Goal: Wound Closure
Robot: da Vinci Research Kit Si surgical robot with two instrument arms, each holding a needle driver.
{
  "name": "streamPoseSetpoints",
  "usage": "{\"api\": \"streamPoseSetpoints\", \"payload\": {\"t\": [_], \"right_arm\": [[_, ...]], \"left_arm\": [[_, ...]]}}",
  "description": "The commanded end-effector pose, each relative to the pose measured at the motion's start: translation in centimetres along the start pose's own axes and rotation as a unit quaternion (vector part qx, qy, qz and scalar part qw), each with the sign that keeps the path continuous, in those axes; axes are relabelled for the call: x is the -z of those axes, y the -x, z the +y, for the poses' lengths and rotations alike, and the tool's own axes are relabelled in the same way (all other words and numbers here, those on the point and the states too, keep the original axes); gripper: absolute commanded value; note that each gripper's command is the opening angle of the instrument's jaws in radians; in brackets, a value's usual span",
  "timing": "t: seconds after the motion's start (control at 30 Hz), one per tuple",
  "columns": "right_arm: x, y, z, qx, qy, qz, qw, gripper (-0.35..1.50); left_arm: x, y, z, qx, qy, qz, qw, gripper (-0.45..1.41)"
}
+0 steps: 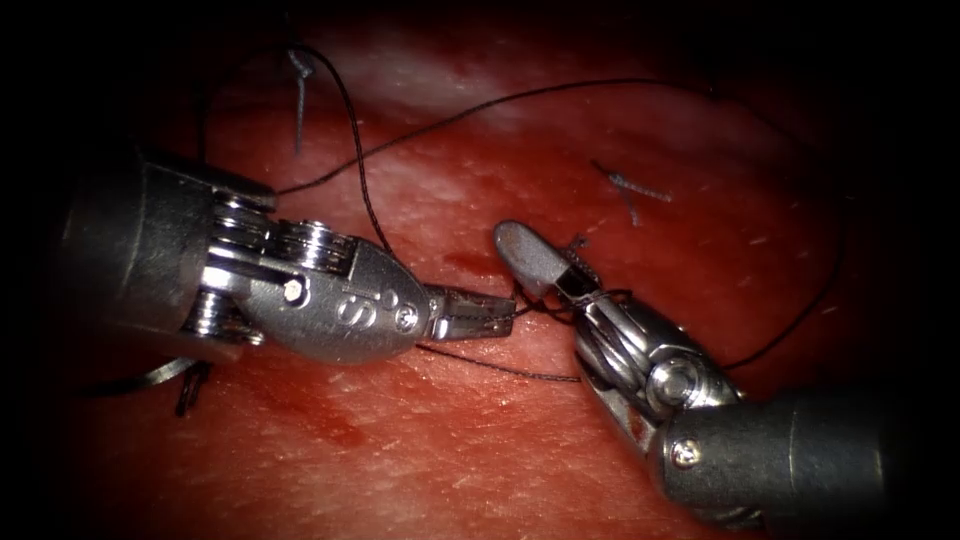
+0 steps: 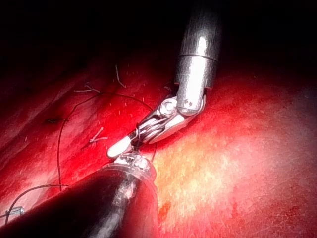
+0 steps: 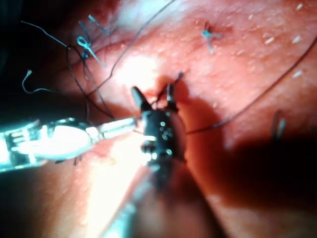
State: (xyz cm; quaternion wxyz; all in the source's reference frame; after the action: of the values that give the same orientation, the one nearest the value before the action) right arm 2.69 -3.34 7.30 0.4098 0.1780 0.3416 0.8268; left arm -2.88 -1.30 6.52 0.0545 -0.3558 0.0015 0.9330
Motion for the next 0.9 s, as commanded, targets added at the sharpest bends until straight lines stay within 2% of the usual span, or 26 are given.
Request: {"api": "streamPoseSetpoints", "payload": {"t": [0.03, 0.1, 0.27, 0.47, 0.67, 0.9], "right_arm": [[-0.07, 0.06, 0.07, 0.004, 0.001, 0.002, 1.0, 1.1], [-0.06, 0.05, 0.09, 0.005, 0.01, 0.013, 1.0, 1.18], [-0.01, 0.06, 0.12, 0.012, 0.034, 0.021, 0.999, 1.18], [-0.09, 0.01, 0.18, 0.011, 0.04, 0.016, 0.999, 1.18], [-0.09, -0.03, 0.24, 0.039, 0.056, 0.02, 0.997, 1.18], [-0.14, -0.09, 0.26, 0.08, 0.083, 0.042, 0.992, 1.18]], "left_arm": [[-0.07, 0.0, 0.01, 0.0, 0.0, 0.001, 1.0, -0.45], [-0.06, 0.0, 0.01, 0.0, 0.001, 0.001, 1.0, -0.45], [-0.07, 0.0, 0.0, 0.0, 0.001, 0.001, 1.0, -0.45], [-0.09, -0.01, 0.01, 0.0, 0.001, 0.002, 1.0, -0.45], [-0.08, 0.0, 0.01, -0.001, 0.001, 0.002, 1.0, -0.45], [-0.08, -0.01, 0.02, 0.0, 0.002, 0.003, 1.0, -0.45]]}}
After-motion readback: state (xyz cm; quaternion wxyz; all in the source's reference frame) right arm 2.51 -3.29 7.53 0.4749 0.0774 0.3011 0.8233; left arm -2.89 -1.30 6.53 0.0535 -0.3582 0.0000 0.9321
